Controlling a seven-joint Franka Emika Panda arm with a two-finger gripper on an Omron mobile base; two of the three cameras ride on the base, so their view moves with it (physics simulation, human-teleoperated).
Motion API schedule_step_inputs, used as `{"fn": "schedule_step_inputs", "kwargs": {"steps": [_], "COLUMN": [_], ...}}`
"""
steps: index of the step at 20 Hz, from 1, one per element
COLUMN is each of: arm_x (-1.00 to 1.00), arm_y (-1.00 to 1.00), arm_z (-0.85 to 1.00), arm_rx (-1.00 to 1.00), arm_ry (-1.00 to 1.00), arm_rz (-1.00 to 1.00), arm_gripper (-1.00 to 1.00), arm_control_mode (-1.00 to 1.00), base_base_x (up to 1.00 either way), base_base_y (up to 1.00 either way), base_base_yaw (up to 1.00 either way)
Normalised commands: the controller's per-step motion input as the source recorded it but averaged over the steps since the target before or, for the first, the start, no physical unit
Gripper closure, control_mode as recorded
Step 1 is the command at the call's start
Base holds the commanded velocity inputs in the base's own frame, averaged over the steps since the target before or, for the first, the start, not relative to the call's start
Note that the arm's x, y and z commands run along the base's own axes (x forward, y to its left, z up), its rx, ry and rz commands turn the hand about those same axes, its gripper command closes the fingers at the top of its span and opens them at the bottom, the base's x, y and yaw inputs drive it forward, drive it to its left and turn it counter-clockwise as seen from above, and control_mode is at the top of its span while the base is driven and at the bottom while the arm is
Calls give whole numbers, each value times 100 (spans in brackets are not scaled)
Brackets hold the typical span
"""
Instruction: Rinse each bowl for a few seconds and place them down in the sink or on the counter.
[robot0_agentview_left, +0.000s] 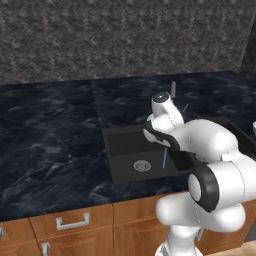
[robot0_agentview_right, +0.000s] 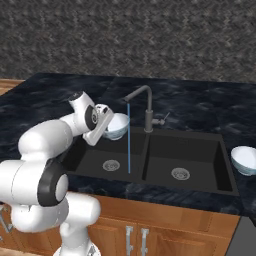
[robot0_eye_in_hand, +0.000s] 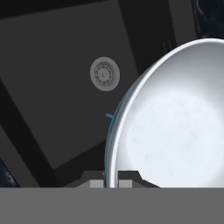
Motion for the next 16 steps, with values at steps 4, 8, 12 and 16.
{"fn": "schedule_step_inputs", "kwargs": {"steps": [4,8,12,16], "arm_x": [31,33,35,-3], "arm_y": [-3,-6,-9,4], "arm_z": [-10,-15,-13,8], "arm_rx": [-1,-1,0,-1], "arm_ry": [0,0,0,-1], "arm_rz": [0,0,0,0], "arm_gripper": [100,100,100,100], "arm_control_mode": [-100,-100,-100,-100], "base_base_x": [0,0,0,0], "base_base_y": [0,0,0,0], "base_base_yaw": [0,0,0,0]}}
